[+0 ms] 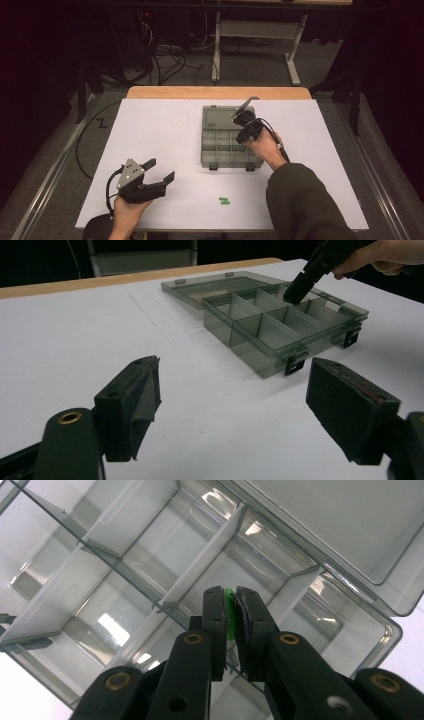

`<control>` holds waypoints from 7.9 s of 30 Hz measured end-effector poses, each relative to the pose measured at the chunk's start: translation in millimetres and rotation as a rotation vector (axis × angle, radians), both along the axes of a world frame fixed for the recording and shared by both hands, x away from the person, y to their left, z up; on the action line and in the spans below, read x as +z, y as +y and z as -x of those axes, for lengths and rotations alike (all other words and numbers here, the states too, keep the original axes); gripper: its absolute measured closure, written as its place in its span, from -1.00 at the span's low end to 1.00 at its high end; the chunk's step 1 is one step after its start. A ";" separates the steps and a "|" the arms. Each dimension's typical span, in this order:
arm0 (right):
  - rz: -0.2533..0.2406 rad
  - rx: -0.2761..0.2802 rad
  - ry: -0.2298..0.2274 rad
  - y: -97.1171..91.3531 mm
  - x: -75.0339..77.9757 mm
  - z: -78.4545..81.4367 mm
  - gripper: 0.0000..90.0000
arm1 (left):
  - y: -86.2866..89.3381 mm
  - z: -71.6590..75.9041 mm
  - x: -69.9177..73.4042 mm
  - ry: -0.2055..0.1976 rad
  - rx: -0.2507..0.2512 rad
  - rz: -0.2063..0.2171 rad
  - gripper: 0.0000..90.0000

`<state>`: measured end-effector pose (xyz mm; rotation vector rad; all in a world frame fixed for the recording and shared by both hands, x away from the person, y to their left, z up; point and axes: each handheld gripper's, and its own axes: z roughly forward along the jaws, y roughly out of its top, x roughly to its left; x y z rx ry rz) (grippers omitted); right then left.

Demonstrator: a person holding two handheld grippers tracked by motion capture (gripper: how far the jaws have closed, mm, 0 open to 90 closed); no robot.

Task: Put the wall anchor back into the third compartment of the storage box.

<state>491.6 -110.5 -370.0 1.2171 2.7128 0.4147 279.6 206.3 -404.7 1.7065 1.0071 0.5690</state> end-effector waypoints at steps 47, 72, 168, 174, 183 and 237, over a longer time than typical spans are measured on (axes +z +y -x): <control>-0.166 0.073 -0.098 -18.8 31.0 77.1 0.39 | 0.4 -0.7 -0.3 -0.002 0.010 0.004 -0.53; -0.185 0.169 -0.120 -17.4 24.0 123.3 0.40 | -0.3 -1.1 -0.3 0.000 0.007 -0.003 -0.53; 0.017 0.405 0.068 35.8 -33.4 151.7 0.91 | -0.6 0.1 0.4 -0.009 0.009 -0.009 -0.53; 0.022 0.414 0.058 36.4 -33.4 152.6 0.92 | -0.9 0.1 0.3 -0.009 0.011 -0.008 -0.53; 0.024 0.411 0.054 36.5 -32.7 152.8 0.92 | -0.9 0.1 0.3 -0.009 0.011 -0.010 -0.53; -0.069 0.321 0.006 13.0 4.3 130.8 0.92 | -1.1 0.9 0.9 -0.014 0.006 -0.011 -0.53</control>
